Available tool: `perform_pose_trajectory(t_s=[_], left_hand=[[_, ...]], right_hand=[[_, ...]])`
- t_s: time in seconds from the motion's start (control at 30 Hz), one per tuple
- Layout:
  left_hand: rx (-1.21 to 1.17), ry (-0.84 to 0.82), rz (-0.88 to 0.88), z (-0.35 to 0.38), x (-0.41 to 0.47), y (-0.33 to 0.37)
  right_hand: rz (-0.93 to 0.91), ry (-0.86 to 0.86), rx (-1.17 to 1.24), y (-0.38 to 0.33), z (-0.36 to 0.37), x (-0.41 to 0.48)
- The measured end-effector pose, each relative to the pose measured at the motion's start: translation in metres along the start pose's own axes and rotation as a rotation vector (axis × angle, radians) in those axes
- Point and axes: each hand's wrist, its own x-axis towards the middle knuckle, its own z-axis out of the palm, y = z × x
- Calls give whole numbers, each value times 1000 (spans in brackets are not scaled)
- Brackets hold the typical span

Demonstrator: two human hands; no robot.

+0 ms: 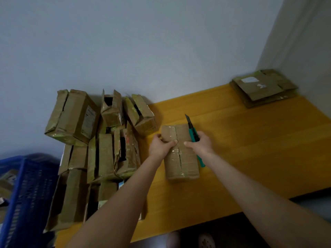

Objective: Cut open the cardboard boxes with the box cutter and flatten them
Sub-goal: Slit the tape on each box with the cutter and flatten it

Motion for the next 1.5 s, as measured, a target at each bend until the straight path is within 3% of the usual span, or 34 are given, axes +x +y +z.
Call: perform_pose_trajectory(t_s=[0.23,0.47,0.73,0.9,1.1,1.3,1.5], left_hand=[[295,-83,106,-29,5,2],[77,-67,36,-35,10,-4],[333,247,302,-45,-3,23],[360,255,244,-46,-7,30],[307,242,302,-46,-3,28],[333,145,305,-47,-9,22],[345,222,370,-49,-15,17]], right_hand=[[-98,-16,-59,-7,16,-8],[14,-25,-40,-7,28,-5],[-174,45,24,-19,31,-6],[-139,23,26,-21,30,-7],[-124,31,3,-18,23,-9],[-120,32,-12,-12,25,-17],[-107,71,6,-11,22,-25]])
